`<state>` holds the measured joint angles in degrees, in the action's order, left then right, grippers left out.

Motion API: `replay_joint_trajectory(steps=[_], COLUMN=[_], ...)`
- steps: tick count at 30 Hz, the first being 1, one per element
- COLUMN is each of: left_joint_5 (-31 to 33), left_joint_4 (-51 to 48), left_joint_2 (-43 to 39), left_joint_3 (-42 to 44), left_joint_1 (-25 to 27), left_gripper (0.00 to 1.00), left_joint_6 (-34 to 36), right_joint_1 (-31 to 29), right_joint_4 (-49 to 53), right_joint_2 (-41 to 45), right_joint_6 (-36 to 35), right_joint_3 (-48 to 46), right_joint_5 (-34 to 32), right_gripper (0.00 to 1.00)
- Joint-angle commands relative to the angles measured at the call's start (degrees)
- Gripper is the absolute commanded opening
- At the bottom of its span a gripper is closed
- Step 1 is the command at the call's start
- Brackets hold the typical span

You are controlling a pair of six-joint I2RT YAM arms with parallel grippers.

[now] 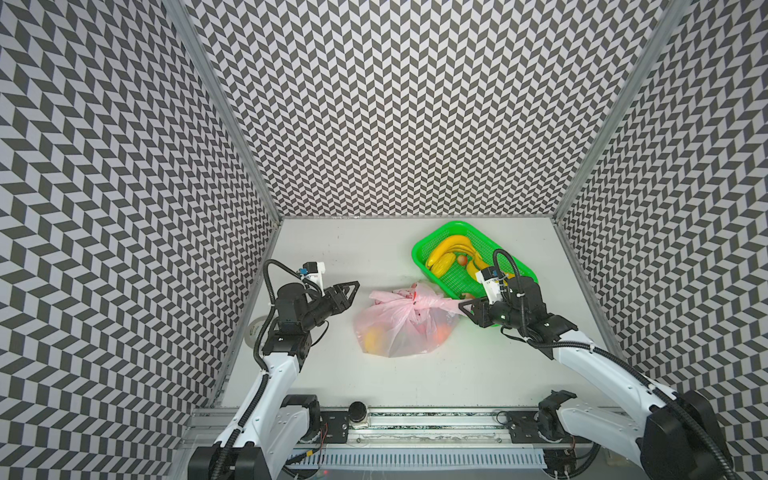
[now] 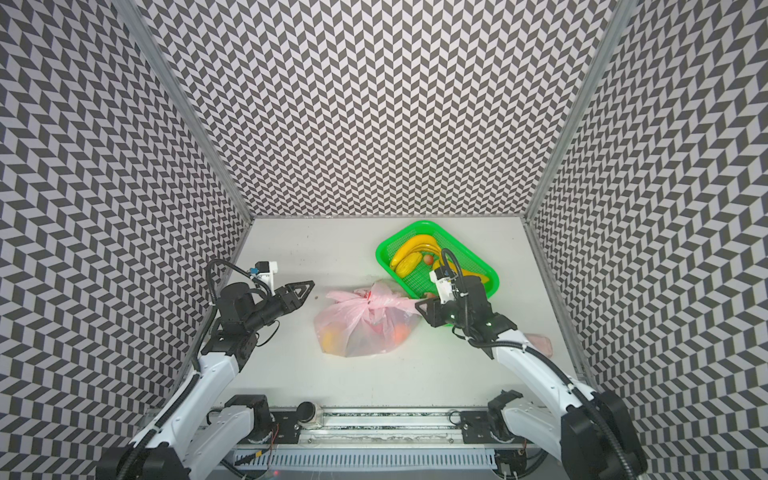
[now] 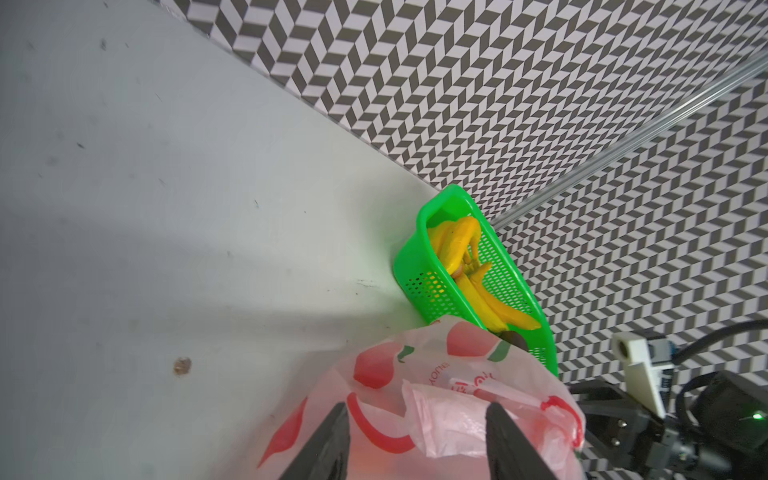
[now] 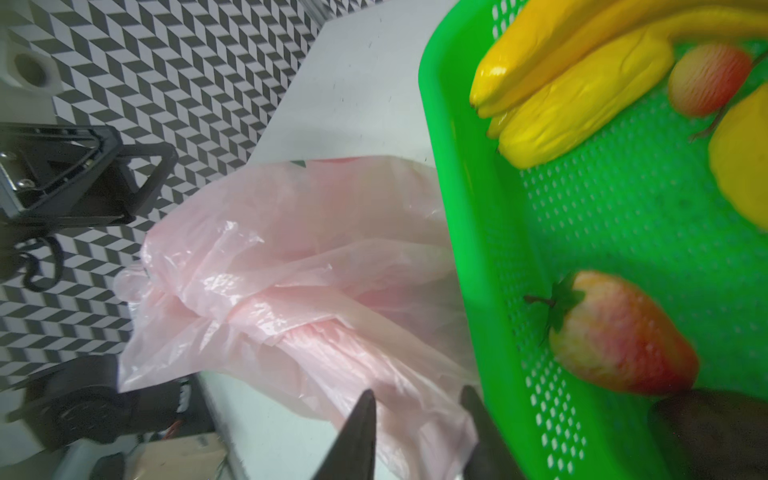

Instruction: Place the fake fruits into the plastic bag and tie a complex knot

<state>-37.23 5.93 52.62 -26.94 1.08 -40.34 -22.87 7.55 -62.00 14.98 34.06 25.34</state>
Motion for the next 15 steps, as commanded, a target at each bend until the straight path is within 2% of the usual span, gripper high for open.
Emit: replay_joint_trajectory(steps=[1,4,7,10,15], left_joint_5=[-6.7,-10.5,-11.0,-10.3,-8.1], left_joint_4=[1.4,7.7,11.1,11.5,10.8], left_joint_2=[3.3,5.7,7.1,8.1,10.7], left_joint_3=[-0.5,1.4,2.1,1.5,1.2], left_joint_1=[-0.2,0.8,2.8,4.9,6.8], left_gripper=[0.57,0.59,0.61,0.62,0.64], left_joint_6=[-11.7,-17.7,-20.3,-19.9,-19.8], right_joint_1=[0.6,0.6,0.8,0.8,0.9], right_joint_4=[-0.2,0.7,0.9,2.1,3.7], right_joint_2=[2.6,3.9,4.3,3.9,2.0], right_joint_6=[-4.2,-4.9,-5.3,-6.4,-7.6], right_joint_3=[1.9,1.8,1.0,0.8,1.5], right_joint_5=[0.8,0.8,1.5,2.2,3.9], right_gripper=[0.54,0.69,0.8,0.84,0.84])
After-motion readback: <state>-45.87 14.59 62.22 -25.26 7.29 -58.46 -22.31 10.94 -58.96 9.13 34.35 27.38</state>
